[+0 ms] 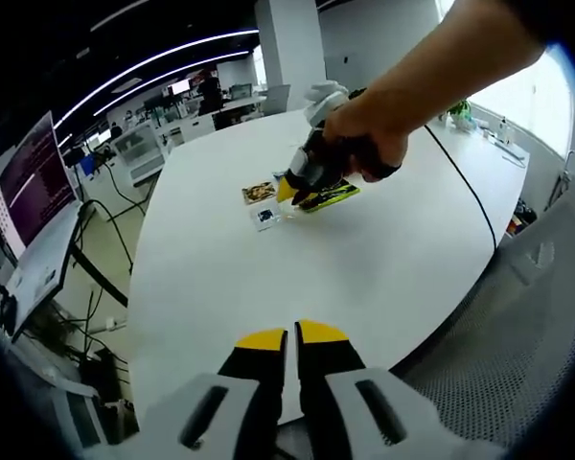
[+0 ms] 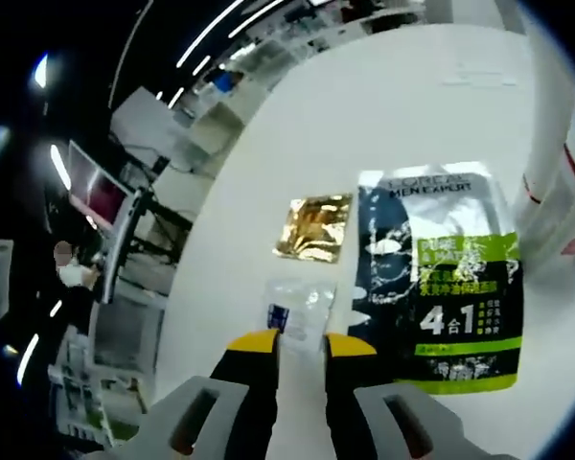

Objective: Arrange the skincare products in the storage area until every visible bottle or jar stands upright without overlapping.

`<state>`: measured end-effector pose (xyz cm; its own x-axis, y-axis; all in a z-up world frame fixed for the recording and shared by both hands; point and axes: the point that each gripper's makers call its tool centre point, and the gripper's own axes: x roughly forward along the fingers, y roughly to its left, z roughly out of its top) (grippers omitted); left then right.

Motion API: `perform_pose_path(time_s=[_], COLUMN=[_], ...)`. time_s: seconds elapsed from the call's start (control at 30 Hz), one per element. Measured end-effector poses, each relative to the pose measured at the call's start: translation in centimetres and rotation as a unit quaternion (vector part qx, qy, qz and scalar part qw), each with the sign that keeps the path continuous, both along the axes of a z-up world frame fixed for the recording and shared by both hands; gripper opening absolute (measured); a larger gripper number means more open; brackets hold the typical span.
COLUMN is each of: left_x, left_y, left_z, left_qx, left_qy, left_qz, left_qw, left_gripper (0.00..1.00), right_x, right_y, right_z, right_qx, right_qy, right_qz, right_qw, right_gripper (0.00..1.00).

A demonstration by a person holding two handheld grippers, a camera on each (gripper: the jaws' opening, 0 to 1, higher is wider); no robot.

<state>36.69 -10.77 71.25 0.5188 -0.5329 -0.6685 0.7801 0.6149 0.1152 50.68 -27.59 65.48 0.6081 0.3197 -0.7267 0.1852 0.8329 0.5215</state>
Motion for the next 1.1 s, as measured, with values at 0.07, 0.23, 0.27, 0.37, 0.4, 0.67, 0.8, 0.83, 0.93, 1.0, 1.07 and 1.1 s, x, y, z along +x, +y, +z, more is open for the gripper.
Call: perform_pose_path(time_s=[0.07,0.23,0.27,0.37,0.4,0.67,0.8,0.83,0.93,1.0,1.07,1.1], left_x=[0.0,0.0,0.0,-0.1,-0.1,-0.1,-0.1,-0.1,-0.1,-0.1,-0.1,-0.1], left_y=[0.0,0.0,0.0,0.0,0.0,0.0,0.1,0.1,0.1,0.1,0.2,0.2], left_z=[0.0,0.0,0.0,0.0,0.0,-0.2,-0.2,-0.3,-0.4,-0.4,-0.4,-0.3], left_qx=[0.000,0.000,0.000,0.001,0.001,0.003,0.005,0.006,0.008,0.009,0.009,0.009], left_qy=[0.000,-0.001,-0.001,0.000,0.000,0.001,0.003,0.004,0.005,0.005,0.005,0.005], left_qz=[0.000,-0.001,-0.001,-0.002,-0.002,-0.002,-0.001,-0.001,-0.001,0.000,0.001,0.001], left_qw=[1.0000,1.0000,1.0000,1.0000,1.0000,1.0000,1.0000,1.0000,1.0000,0.9999,0.9999,1.0000], left_gripper=[0.00,0.00,0.00,0.00,0.00,0.00,0.00,0.00,0.00,0.00,0.00,0.00], right_x=[0.4,1.5,1.7,2.1,2.2,3.1,3.6,3.7,2.9,3.0,3.0,3.0], right_y=[-0.3,0.2,0.3,1.2,1.3,1.8,2.7,2.8,2.2,2.1,2.1,2.0], right_z=[0.7,1.9,2.1,1.9,1.6,-0.6,-1.1,-1.3,-2.6,-2.4,-2.4,-2.4], right_qx=[-0.034,-0.109,-0.119,-0.137,-0.153,-0.280,-0.286,-0.285,-0.296,-0.293,-0.292,-0.295], right_qy=[-0.021,-0.064,-0.069,-0.076,-0.071,-0.059,-0.062,-0.060,-0.027,-0.037,-0.035,-0.034], right_qz=[0.012,0.072,0.080,0.124,0.148,0.326,0.352,0.353,0.366,0.356,0.356,0.357], right_qw=[0.9991,0.9894,0.9874,0.9798,0.9745,0.9009,0.8890,0.8889,0.8818,0.8868,0.8871,0.8856], right_gripper=[0.15,0.17,0.17,0.18,0.19,0.16,0.17,0.17,0.16,0.16,0.16,0.16])
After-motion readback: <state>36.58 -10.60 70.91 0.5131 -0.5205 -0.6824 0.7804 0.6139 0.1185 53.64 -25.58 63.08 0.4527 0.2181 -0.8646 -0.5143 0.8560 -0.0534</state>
